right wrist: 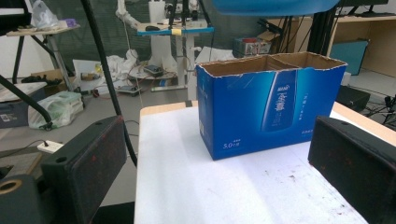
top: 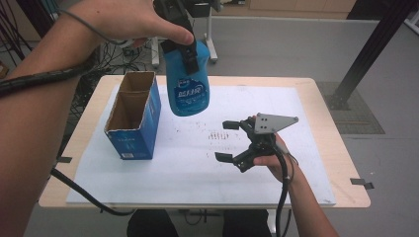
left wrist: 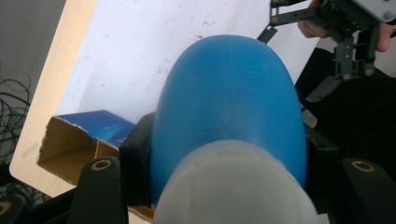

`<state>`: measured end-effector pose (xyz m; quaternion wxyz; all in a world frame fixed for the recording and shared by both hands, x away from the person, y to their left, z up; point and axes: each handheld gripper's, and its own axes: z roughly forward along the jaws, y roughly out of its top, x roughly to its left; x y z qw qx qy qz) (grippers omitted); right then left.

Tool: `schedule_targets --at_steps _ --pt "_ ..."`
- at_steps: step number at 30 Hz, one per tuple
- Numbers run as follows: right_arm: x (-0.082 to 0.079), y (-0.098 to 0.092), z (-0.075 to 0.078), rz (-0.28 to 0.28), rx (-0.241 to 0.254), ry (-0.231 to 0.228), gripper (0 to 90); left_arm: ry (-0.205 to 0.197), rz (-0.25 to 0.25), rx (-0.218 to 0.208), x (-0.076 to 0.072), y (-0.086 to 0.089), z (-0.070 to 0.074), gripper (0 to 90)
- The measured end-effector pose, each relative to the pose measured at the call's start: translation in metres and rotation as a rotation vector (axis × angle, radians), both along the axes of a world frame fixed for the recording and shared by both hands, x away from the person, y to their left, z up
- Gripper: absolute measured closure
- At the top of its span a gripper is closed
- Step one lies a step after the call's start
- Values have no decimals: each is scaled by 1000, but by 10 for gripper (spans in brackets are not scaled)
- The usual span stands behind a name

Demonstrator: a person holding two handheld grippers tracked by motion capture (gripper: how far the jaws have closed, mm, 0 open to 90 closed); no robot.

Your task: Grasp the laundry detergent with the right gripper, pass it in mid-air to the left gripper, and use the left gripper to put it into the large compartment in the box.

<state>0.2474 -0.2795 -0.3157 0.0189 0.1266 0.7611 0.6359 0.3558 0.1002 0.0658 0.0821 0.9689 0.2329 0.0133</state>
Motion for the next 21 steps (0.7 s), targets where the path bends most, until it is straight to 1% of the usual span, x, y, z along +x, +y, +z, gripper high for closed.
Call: schedule_targets --at_steps 1,2,7,8,9,10,12,13,14,15,16,17,18,19,21 --pt "0 0 0 0 0 0 45 0 6 1 2 2 0 378" --pt "0 0 0 1 0 0 44 1 31 -4 3 5 -2 377" --pt "0 0 0 -1 1 -2 45 -7 125 25 10 13 -6 377" --pt "0 0 -1 -2 2 -1 45 -5 163 25 12 15 -7 377" --pt "0 0 -1 -1 2 0 45 2 224 31 16 18 -9 377" --pt "0 0 -1 -3 3 -1 45 3 234 35 17 19 -9 377" --pt "0 0 -1 -2 5 0 46 -1 301 42 20 23 -12 378" --pt "0 0 -1 -3 6 -1 46 -1 330 52 22 25 -13 377" --pt "-1 0 -1 -3 6 -1 46 0 370 53 24 28 -14 377" --pt "-1 -1 -1 -3 8 -1 46 1 388 62 27 30 -16 377" --pt "-1 -1 -1 -4 9 -2 46 9 418 66 29 32 -17 377" --pt "-1 -1 -1 -5 8 -3 47 18 437 70 32 35 -17 377" --pt "-1 -1 -1 -6 9 -3 46 19 455 65 33 37 -17 378" --pt "-1 -1 -1 -5 9 -2 47 29 479 61 36 43 -18 378" --pt "-1 -2 -1 -8 12 -1 47 38 504 49 38 49 -18 378"
